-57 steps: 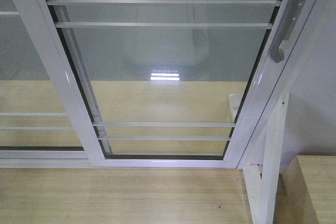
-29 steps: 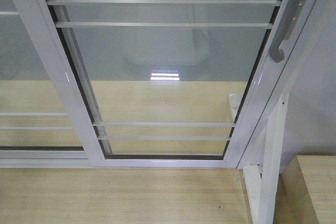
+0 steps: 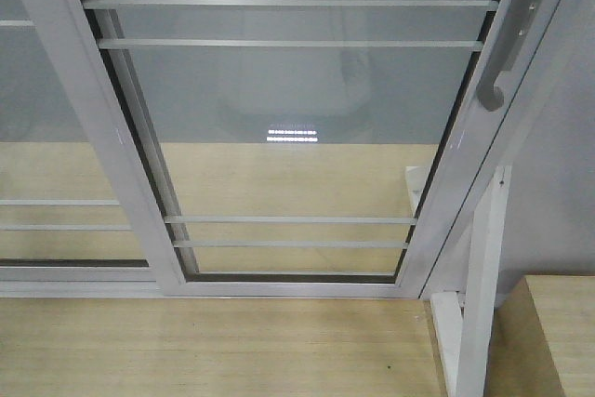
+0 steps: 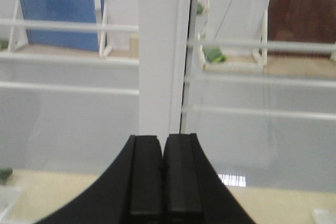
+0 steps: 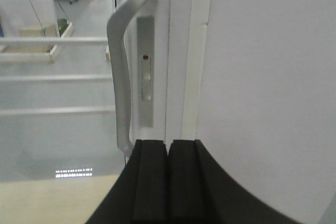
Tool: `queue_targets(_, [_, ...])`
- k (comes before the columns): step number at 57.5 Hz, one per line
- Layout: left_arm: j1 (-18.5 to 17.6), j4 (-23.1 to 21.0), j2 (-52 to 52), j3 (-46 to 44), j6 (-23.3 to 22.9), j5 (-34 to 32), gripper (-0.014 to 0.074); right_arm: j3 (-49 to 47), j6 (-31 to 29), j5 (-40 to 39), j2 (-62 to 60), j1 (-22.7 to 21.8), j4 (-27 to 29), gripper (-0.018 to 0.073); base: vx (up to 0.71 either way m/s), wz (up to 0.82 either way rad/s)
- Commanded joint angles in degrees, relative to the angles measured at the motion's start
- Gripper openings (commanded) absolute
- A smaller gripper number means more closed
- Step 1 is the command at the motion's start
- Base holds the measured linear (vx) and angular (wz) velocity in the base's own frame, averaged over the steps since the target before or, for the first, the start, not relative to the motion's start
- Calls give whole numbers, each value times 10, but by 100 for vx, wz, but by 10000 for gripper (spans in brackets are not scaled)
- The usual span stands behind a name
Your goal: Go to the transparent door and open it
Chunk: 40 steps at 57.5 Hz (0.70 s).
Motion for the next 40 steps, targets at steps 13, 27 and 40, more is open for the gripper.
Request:
queue_targets(13, [1,-3,24,-18,-2,-46,167,-17,1,-46,74,-2,-6,252,0,0])
queue_targets(27, [1,-3,24,-18,-2,-35,420,-17,7,-54,105,-2,1,515,0,0])
queue_targets(40, [1,-3,24,-18,-4,-35,471,-17,13,-148,153,-2,31,529,0,0])
